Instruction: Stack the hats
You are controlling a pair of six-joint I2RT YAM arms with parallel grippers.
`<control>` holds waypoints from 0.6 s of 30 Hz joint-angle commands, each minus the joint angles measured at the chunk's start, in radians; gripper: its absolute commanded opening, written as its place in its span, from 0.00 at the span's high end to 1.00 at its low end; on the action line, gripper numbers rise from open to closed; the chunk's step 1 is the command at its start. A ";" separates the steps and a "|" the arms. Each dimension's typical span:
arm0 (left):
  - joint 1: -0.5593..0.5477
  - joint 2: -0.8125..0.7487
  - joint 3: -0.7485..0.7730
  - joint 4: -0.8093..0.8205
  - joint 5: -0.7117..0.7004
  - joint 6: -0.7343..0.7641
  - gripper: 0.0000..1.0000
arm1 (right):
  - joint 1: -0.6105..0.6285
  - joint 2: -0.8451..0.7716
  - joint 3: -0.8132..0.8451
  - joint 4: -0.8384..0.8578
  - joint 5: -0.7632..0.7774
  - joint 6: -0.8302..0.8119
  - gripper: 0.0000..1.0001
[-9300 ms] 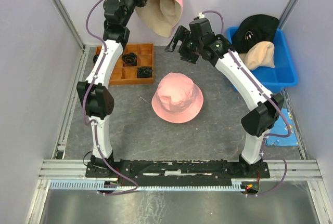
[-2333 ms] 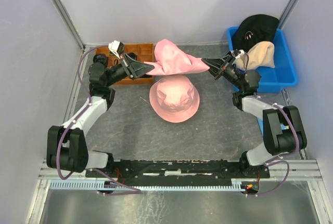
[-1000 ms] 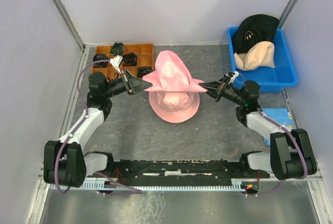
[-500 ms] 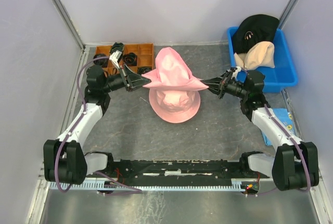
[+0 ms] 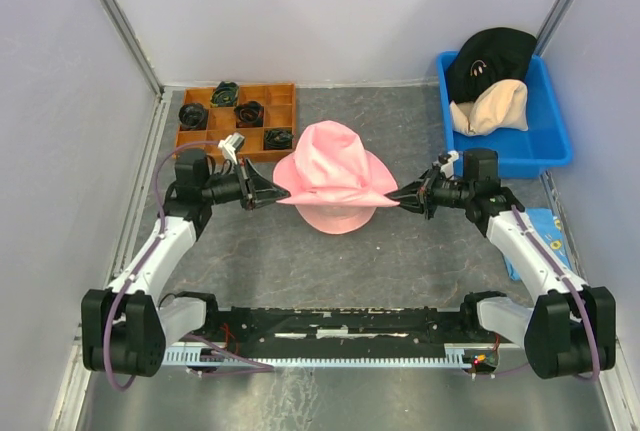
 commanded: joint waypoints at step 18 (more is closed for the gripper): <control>0.093 0.166 0.063 -0.040 -0.172 0.222 0.97 | -0.121 0.175 0.264 -0.289 0.275 -0.411 0.88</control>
